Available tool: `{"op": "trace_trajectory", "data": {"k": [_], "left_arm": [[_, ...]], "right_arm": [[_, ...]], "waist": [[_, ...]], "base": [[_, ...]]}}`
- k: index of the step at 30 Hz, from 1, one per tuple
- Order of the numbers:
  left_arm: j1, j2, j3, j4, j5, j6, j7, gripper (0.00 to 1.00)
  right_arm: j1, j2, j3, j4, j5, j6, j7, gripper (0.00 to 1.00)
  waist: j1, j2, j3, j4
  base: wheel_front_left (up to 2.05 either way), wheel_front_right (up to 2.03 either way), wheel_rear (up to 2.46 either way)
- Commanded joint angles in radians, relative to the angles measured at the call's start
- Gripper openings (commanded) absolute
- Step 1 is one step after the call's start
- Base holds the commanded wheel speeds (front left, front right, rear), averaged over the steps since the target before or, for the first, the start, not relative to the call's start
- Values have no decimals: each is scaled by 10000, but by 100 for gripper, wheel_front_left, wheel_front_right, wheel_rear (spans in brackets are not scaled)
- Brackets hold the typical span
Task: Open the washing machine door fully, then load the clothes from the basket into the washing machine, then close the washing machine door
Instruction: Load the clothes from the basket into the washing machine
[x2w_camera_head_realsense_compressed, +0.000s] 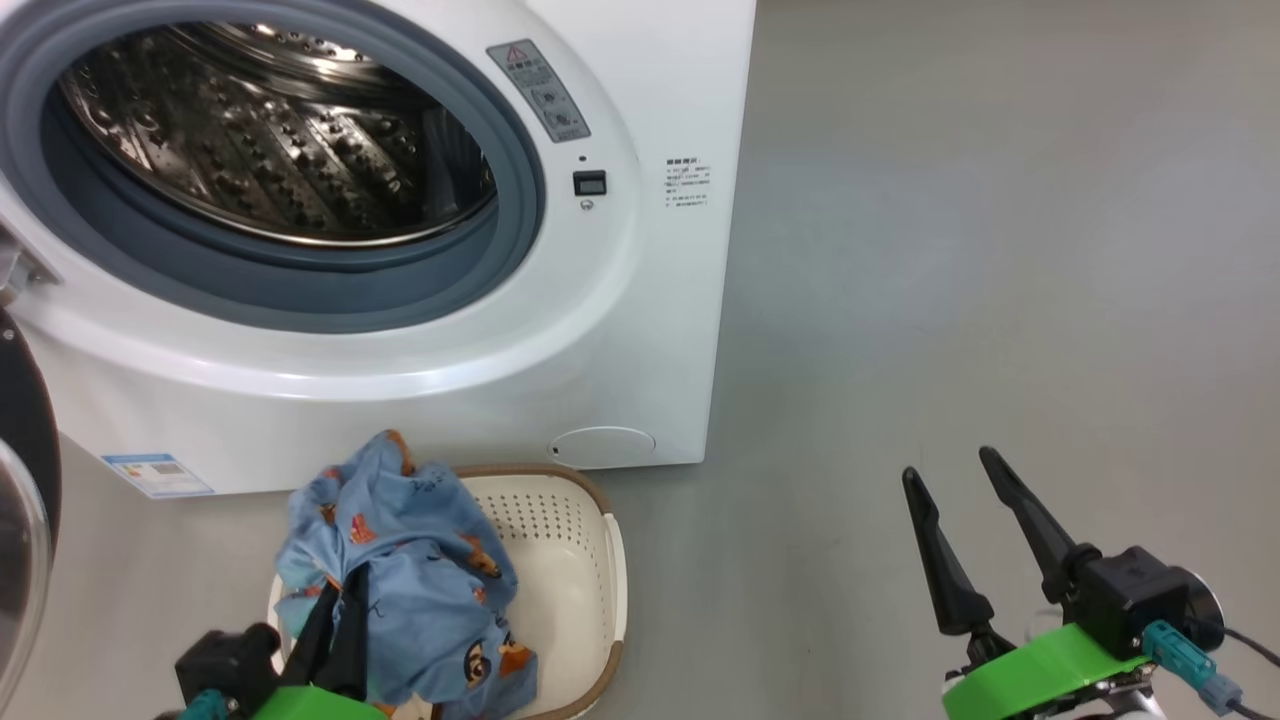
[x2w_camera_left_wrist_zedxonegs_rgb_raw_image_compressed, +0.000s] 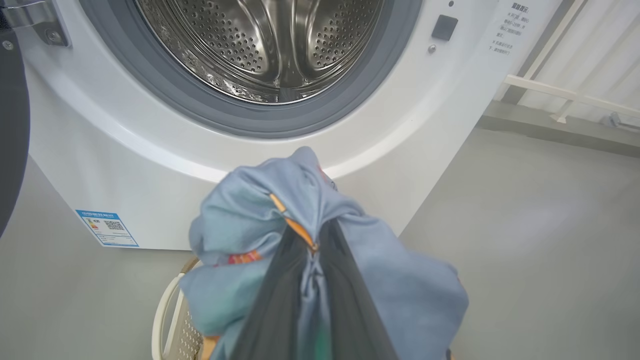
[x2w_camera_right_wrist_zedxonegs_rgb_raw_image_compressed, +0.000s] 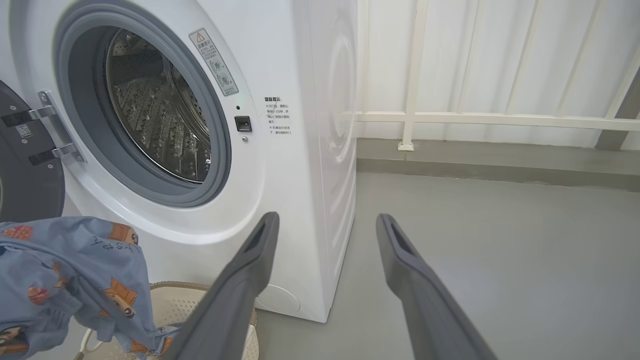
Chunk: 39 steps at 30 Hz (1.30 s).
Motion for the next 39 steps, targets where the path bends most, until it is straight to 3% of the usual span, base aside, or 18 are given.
{"op": "trace_trajectory", "data": {"k": [1,15,27,39], "left_arm": [[48,5,471,-503,161,76,-135,0],[415,-387,1010,-1250,612,-97,-135,0],[-1248,-369,2173,-1624,613,-416,-135,0],[-5322,1047,3216,31,189,-726,-92,0]], "right_arm": [[100,-37,189,-252,117,16,-33,100],[179,-37,212,-223,221,16,-58,100],[-173,-37,322,-432,52,16,26,100],[-788,-37,459,-147,389,16,-421,100]], "waist": [[0,0,-123,39],[0,0,-232,-13],[0,0,1309,-486],[0,0,3189,-1829]], "base": [[0,0,0],[0,0,0],[0,0,0],[0,0,0]]}}
